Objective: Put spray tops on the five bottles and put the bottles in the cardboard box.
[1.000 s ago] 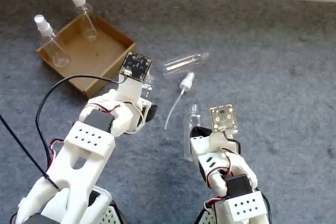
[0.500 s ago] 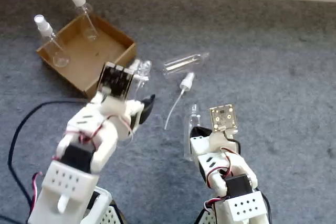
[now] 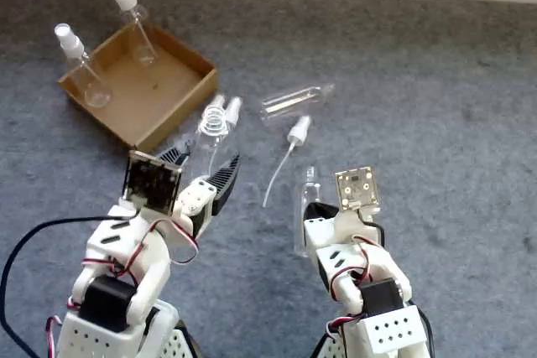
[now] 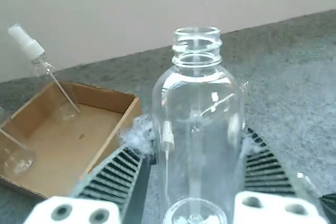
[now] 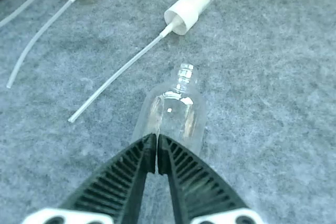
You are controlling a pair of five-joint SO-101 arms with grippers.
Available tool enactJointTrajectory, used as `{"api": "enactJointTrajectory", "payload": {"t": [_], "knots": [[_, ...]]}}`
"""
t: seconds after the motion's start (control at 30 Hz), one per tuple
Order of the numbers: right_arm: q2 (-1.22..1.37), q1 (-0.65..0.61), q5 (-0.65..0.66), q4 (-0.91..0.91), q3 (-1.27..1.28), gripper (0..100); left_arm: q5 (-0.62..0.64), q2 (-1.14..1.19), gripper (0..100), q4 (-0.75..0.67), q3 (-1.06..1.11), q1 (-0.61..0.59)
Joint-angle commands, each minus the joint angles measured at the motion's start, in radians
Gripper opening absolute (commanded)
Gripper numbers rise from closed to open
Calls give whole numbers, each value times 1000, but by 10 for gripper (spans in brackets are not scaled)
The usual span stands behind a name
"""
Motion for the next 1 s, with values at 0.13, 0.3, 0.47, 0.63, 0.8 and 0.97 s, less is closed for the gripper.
{"api": "enactJointTrajectory", "payload": {"t": [0.13, 0.3, 0.47, 0.63, 0.8, 0.97], "knots": [[5, -13, -3, 30, 156, 8, 6, -120, 116, -20, 53, -10], [5, -16, -2, 28, 156, 9, 6, -186, 116, -18, 74, -10], [5, 15, 0, 28, 154, 10, 8, -191, 116, -21, 105, -12], [5, 133, 176, 28, 64, 10, 9, -191, 116, -58, 113, -12], [5, 209, 417, 30, -67, 10, 9, -191, 116, -189, 197, -12], [7, 236, 402, 39, -163, 10, 9, -191, 116, -354, 305, -12]]}}
